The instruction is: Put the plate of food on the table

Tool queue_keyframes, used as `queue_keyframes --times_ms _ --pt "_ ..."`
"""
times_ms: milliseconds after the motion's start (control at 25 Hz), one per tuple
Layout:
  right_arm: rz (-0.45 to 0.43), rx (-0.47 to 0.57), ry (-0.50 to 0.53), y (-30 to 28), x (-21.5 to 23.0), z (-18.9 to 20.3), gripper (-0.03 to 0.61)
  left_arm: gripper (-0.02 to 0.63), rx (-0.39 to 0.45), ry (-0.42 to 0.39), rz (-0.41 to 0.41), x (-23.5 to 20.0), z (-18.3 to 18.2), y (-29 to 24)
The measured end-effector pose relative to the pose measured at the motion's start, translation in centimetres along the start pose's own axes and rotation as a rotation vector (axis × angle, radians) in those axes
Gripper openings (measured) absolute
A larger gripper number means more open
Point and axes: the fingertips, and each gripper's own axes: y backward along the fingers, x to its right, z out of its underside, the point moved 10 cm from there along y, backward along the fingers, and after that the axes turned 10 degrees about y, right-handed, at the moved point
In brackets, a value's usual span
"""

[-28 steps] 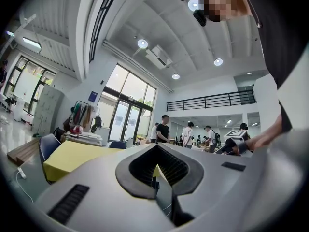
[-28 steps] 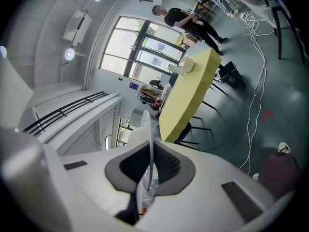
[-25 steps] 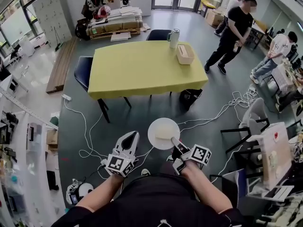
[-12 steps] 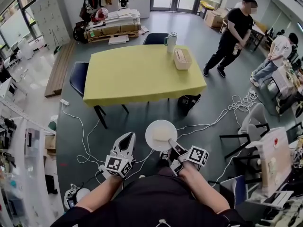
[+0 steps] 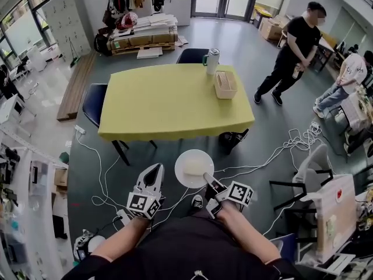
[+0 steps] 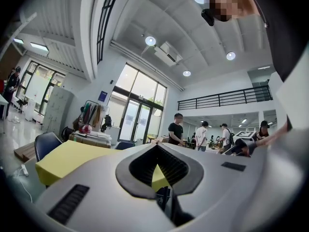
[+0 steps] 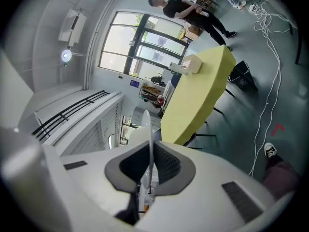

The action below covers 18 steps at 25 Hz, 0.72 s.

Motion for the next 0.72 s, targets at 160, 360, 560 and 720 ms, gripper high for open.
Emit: queue_keyframes --times_ms 160,360,560,720 --pt "-0.017 -0.021 0.003 -1.0 1.3 -3.6 0.028 0.008 0.004 0.000 -0.026 0.7 0.0 -3.5" --pt "-0.040 -0.054 0.024 -2.3 2.7 -7.4 0.028 0.008 0.021 -0.005 -0.064 1.6 0.1 -7.2" --pt "-0.072 -0.098 0.037 -3.4 4.1 -10.1 0.027 0.008 0.033 -0.028 -0.102 2.2 0.5 -10.0" --pt "-0.083 -0.121 0.030 -3.8 5.3 -11.8 0.027 0.008 0.049 -0.035 -0.115 2.9 0.4 -11.4"
